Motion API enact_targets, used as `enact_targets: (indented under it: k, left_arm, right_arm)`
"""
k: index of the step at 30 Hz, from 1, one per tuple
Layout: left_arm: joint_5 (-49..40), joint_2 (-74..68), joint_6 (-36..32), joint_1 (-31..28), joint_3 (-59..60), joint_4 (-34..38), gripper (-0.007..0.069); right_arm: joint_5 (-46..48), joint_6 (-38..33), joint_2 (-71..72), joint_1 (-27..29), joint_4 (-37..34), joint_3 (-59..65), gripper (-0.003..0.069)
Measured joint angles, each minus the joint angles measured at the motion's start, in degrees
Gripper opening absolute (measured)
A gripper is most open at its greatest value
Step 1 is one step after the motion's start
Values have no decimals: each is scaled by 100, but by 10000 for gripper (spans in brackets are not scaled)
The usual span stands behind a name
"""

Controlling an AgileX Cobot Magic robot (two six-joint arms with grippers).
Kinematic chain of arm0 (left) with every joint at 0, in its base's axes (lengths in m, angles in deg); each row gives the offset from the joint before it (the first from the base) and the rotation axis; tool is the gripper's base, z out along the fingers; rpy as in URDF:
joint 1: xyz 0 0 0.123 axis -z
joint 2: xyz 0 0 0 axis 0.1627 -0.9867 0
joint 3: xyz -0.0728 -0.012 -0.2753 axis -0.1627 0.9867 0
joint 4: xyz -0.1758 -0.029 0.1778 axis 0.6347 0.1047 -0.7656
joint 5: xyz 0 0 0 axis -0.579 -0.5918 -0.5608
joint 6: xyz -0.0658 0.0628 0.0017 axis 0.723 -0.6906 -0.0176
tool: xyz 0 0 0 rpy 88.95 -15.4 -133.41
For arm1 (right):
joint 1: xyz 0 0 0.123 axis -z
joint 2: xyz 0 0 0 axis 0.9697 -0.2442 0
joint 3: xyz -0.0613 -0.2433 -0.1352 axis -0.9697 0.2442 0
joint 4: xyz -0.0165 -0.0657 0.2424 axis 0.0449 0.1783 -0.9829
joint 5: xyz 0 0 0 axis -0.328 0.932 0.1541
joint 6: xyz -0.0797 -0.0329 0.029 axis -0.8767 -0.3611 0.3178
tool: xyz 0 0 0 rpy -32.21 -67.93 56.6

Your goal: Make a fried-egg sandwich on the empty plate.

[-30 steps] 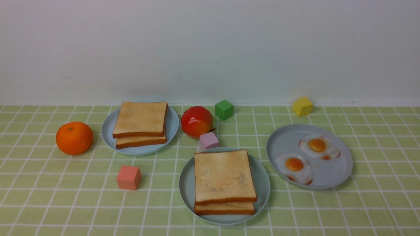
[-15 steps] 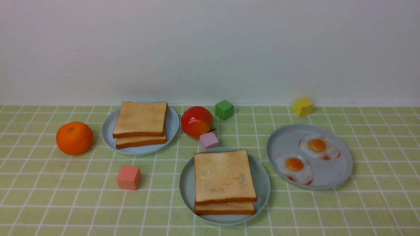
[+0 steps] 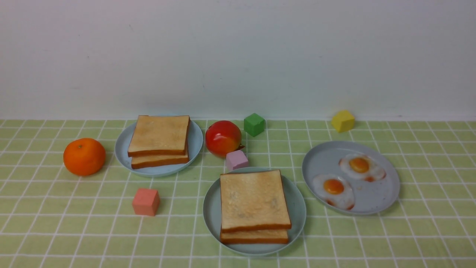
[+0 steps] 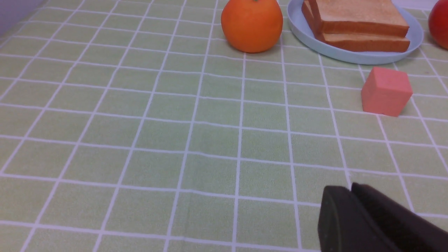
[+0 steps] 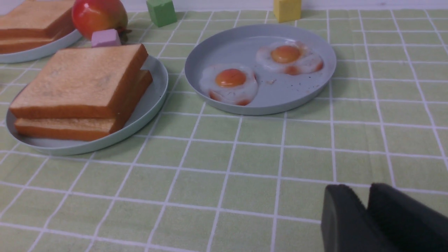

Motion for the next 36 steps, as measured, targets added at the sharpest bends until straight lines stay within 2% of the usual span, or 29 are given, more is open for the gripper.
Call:
enact_targets:
  k: [36]
  left_arm:
    - [0, 0, 0, 0, 0, 0, 74]
  right_arm:
    - [-11, -18, 0, 0, -23, 0, 175]
